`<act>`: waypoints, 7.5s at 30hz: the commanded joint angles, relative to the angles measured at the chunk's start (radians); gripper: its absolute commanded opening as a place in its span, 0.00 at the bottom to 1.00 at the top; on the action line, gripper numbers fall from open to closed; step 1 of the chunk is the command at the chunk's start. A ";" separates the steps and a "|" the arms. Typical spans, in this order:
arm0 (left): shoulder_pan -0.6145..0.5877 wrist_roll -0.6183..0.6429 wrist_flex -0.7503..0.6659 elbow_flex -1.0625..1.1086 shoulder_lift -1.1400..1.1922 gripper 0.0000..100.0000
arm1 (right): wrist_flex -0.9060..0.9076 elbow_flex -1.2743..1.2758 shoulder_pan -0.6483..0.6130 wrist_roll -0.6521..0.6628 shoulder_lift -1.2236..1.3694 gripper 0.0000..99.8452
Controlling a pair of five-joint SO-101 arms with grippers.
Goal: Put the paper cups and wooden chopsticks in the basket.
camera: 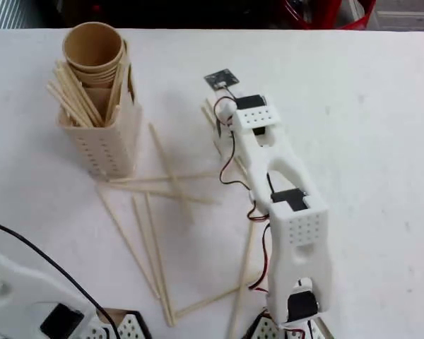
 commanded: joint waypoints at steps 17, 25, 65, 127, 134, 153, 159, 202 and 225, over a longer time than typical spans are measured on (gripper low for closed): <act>0.079 0.006 -0.018 -0.005 0.085 0.24 | 0.134 -0.123 0.039 -0.020 -0.110 0.02; 0.079 0.006 -0.020 -0.005 0.085 0.24 | 0.015 0.227 -0.044 -0.078 -0.670 0.02; 0.079 0.006 -0.057 -0.015 0.125 0.24 | -0.142 0.198 0.015 0.094 -0.085 0.02; -0.096 -0.261 0.420 -0.023 -0.513 0.24 | -0.243 1.152 0.085 0.091 -0.776 0.02; -0.093 -0.261 0.420 -0.023 -0.513 0.24 | -0.165 1.148 0.140 0.012 -1.089 0.02; -0.094 -0.261 0.420 -0.021 -0.513 0.24 | -0.088 0.279 0.120 -0.017 -0.730 0.02; -0.101 -0.262 0.407 -0.031 -0.519 0.24 | 0.047 -0.028 0.087 -0.097 -0.731 0.02; -0.102 -0.262 0.393 -0.021 -0.513 0.24 | -0.240 -0.419 -0.417 -0.308 -0.676 0.02; 0.183 -0.379 1.419 -0.531 -0.608 0.24 | 0.503 -0.400 -0.375 -0.049 -0.865 0.16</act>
